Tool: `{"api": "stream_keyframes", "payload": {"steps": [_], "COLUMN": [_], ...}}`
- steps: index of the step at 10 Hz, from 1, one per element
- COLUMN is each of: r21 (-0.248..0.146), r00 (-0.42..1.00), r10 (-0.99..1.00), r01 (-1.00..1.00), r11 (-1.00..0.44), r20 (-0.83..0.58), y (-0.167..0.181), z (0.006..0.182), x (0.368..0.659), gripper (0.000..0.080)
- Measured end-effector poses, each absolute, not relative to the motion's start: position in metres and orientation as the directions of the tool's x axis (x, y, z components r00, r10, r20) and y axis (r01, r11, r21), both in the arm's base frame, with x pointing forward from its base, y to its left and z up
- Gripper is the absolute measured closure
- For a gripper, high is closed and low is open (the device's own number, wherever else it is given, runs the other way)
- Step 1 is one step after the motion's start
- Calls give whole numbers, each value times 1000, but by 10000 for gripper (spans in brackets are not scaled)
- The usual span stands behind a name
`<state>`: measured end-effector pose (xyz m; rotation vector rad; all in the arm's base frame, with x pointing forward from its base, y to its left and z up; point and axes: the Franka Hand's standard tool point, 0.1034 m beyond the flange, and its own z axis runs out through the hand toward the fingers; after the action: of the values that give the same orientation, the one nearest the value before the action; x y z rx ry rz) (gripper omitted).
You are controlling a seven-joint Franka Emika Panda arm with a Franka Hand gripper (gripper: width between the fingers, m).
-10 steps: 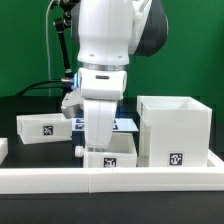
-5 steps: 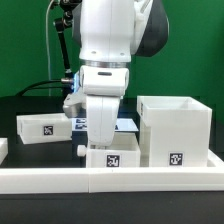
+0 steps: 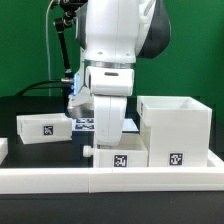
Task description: Assemble drawer
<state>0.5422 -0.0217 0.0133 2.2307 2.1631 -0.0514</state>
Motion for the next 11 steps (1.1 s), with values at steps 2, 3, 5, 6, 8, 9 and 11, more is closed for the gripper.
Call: {"api": "stream_keyframes", "payload": {"steps": [2,3,5,6,8,9,11], "r21": [0,0,0,0,3,4,5], "r00": [11,13,14,13,9,9,23], "r10": [999,999,998,999,999,999,998], "r01": [1000,1000,1000,1000,1000,1000,1000], "r11": [-11,-13,-14,-13,-8,-8,-23], "r20": [-53,-53,-53,-53,-50,-50,-51], "y": [-19,-20,-21,-20,-14,-13,-19], "z": [13,13,13,13,14,15,15], "x": [542,542,542,542,544,544,544], "gripper": [758,758,758,758,758,758,758]}}
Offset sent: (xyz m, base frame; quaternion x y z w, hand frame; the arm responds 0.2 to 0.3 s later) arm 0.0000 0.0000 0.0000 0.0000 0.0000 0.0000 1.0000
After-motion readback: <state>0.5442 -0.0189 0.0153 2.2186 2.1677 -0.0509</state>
